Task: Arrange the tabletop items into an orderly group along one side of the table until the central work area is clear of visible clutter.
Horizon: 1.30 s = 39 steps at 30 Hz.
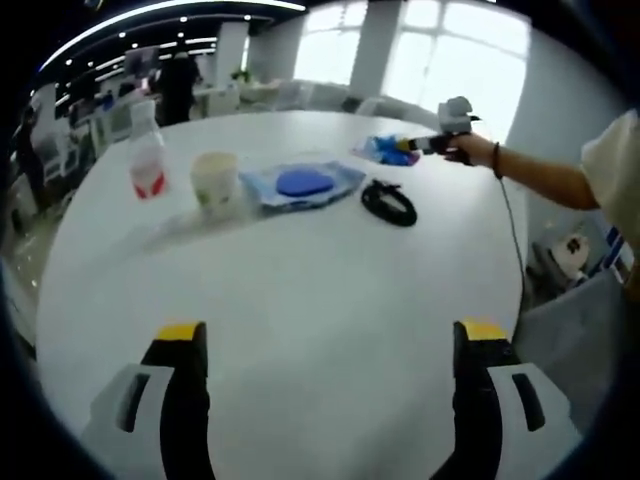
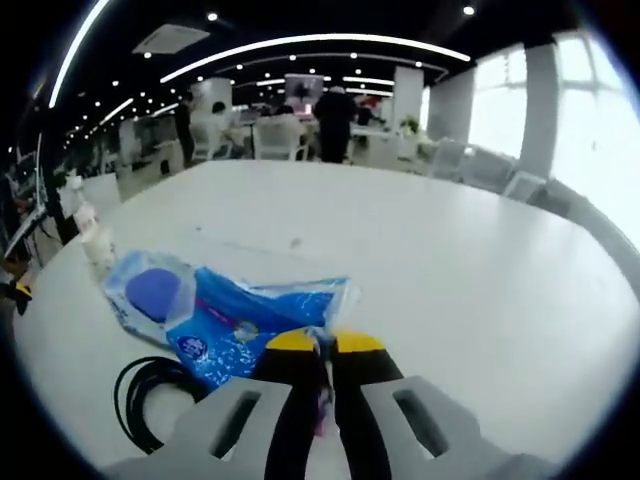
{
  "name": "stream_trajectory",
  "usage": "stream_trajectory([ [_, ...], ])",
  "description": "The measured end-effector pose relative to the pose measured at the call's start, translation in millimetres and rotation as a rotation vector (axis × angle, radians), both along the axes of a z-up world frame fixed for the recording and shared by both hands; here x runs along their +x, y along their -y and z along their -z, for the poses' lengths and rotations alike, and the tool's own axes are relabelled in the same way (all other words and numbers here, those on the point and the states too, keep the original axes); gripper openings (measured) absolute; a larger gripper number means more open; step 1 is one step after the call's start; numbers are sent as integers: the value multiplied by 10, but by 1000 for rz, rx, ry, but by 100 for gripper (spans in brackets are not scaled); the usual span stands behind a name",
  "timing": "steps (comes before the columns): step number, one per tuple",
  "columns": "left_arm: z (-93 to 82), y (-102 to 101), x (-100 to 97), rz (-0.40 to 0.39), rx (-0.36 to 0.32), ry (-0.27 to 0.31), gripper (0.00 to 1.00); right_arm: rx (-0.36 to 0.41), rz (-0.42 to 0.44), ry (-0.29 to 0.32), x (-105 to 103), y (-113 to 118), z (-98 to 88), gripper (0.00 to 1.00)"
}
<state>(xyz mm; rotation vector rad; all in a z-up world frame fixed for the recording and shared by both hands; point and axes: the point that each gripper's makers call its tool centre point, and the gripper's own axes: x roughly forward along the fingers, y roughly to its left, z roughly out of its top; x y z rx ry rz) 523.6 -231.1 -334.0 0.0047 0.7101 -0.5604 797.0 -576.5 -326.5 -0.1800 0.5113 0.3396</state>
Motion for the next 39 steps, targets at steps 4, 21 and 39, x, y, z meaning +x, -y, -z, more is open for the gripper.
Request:
stream_trajectory([
  [4,47,-2,-14,1,8,-14,99,-6,-5,10,63,11,33,3],
  [21,115,-1,-22,-3,7,-36,99,-21,-34,7,234,21,183,5],
  [39,124,14,-25,2,5,-45,99,8,-28,-33,257,23,329,8],
])
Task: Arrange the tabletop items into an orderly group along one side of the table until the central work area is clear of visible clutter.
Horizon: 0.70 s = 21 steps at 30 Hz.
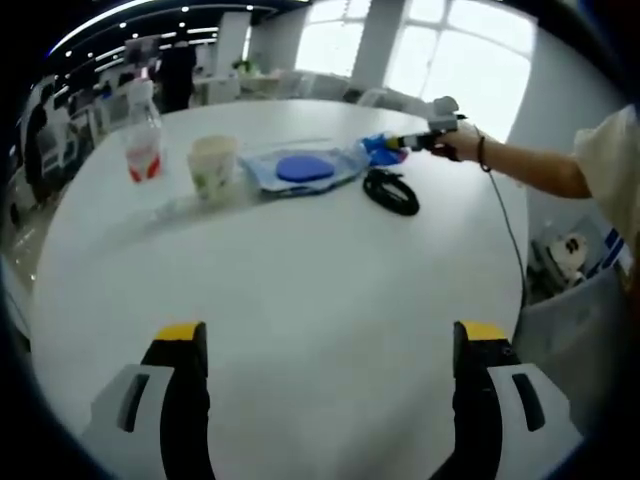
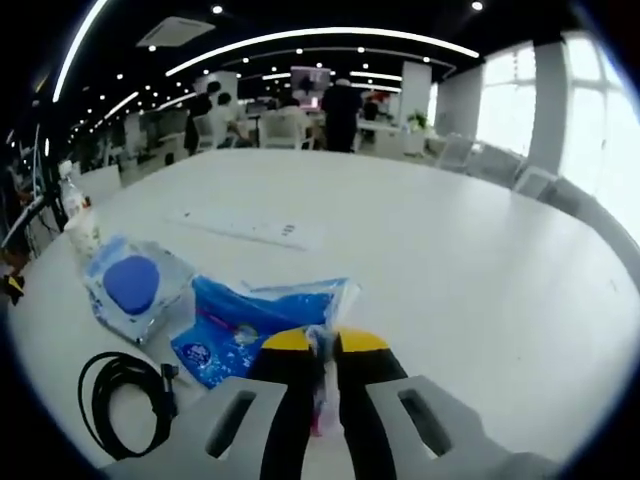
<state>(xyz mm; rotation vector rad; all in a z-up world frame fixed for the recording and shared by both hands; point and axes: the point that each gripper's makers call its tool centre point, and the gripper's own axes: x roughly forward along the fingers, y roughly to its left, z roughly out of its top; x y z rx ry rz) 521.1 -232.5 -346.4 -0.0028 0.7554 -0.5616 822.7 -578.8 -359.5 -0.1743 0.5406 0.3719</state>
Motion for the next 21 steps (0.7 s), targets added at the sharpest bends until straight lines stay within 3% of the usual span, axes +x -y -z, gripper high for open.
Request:
stream_trajectory([
  [6,2,-2,-7,0,-2,-4,99,17,2,-19,-11,7,40,13],
  [15,10,12,-14,5,-1,-8,99,-57,-52,-11,-10,27,44,13],
  [21,2,6,-12,2,-1,-6,99,-49,-51,-29,-4,50,46,17],
])
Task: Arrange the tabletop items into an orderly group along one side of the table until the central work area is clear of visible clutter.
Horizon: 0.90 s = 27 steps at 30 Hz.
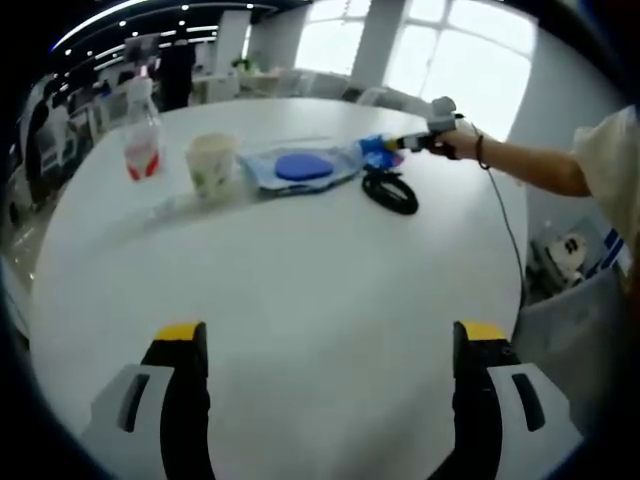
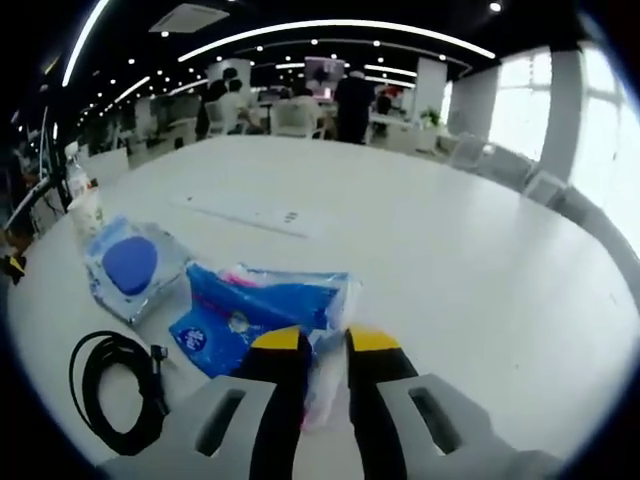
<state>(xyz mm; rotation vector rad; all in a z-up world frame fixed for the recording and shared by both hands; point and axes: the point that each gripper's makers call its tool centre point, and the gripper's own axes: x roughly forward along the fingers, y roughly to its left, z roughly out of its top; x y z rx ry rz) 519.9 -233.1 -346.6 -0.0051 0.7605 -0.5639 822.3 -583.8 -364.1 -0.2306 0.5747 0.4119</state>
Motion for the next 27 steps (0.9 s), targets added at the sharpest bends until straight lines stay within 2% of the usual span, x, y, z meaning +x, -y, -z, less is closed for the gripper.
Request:
stream_trajectory([
  [6,-6,-4,7,-4,2,5,99,62,78,-15,-29,103,-83,31],
  [11,-67,-33,33,-16,0,25,99,92,101,-22,-88,145,-148,42],
  [14,-106,-46,50,-20,1,39,99,117,132,-28,-125,155,-193,55],
  [17,-130,-80,72,-32,2,49,99,163,148,-23,-183,113,-277,68],
  [22,-204,-130,99,-41,16,72,99,229,144,-11,-400,-47,-449,89],
  [27,-337,-174,138,-54,8,112,99,245,93,16,-695,-288,-640,99],
])
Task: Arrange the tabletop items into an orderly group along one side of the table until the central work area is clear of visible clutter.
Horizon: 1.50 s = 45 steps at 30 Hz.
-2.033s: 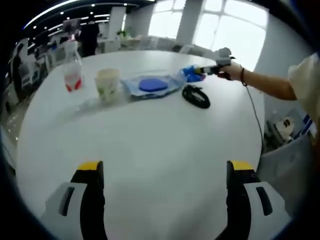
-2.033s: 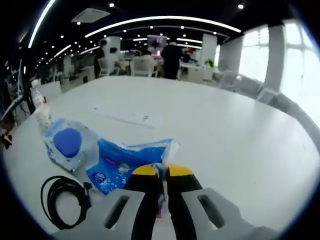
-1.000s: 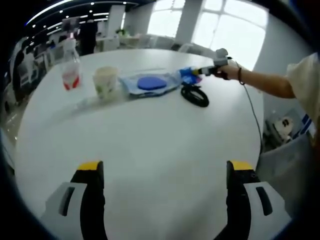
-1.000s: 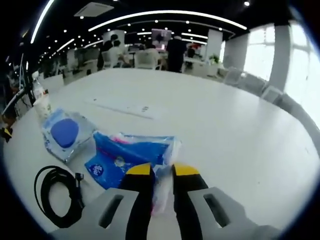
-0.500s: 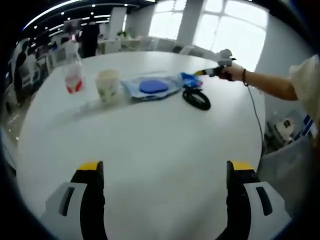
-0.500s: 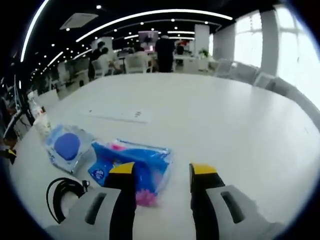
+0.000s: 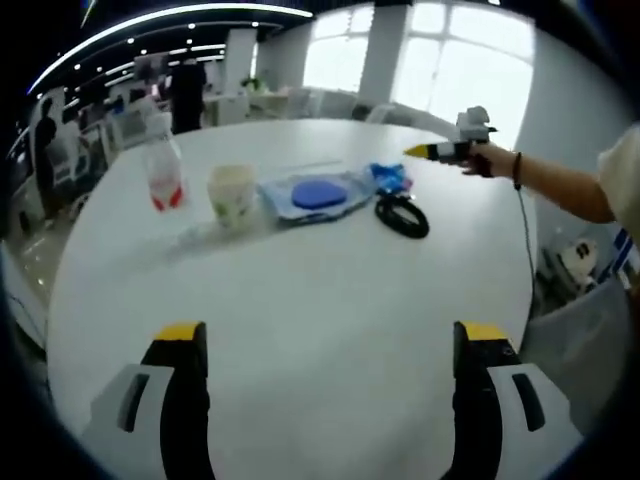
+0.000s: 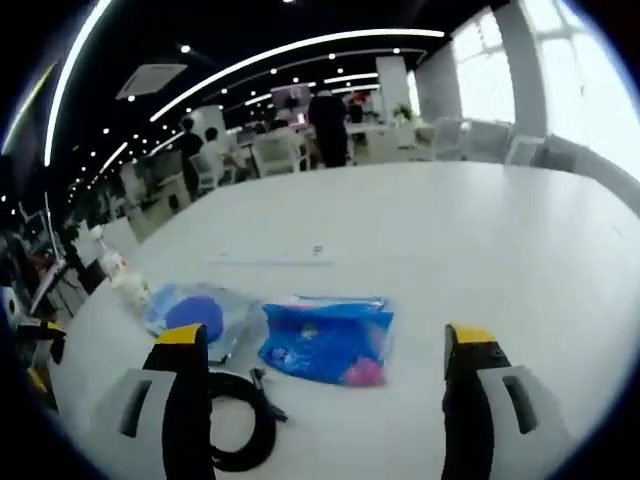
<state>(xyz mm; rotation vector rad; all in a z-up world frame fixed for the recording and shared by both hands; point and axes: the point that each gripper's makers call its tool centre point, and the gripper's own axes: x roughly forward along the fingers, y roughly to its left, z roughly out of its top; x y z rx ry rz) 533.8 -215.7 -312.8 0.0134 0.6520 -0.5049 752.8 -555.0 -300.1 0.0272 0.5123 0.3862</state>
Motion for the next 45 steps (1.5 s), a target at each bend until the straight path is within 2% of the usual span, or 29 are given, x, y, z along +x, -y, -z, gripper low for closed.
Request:
stream_trajectory([
  [6,-84,-65,17,-17,5,24,99,30,-76,26,-400,-346,-206,99],
  [11,-163,-95,15,-19,13,46,99,74,-104,39,-720,-604,-342,99],
  [16,-252,-84,-12,-6,49,74,99,85,-140,26,-1136,-854,-380,99],
  [21,-273,-55,-95,20,71,75,99,94,-159,15,-1528,-1027,-425,99],
  [24,-312,-41,-102,21,60,82,99,92,-167,18,-1722,-1096,-447,99],
  [28,-399,10,-125,21,8,96,99,93,-171,14,-1977,-1186,-451,99],
  [31,-433,45,-190,38,-5,101,99,90,-180,14,-2057,-1208,-428,99],
  [37,-449,-5,-357,59,33,102,99,84,-186,5,-2295,-1285,-356,99],
  [45,-394,-6,-559,79,45,98,99,91,-155,37,-2496,-1283,-421,99],
])
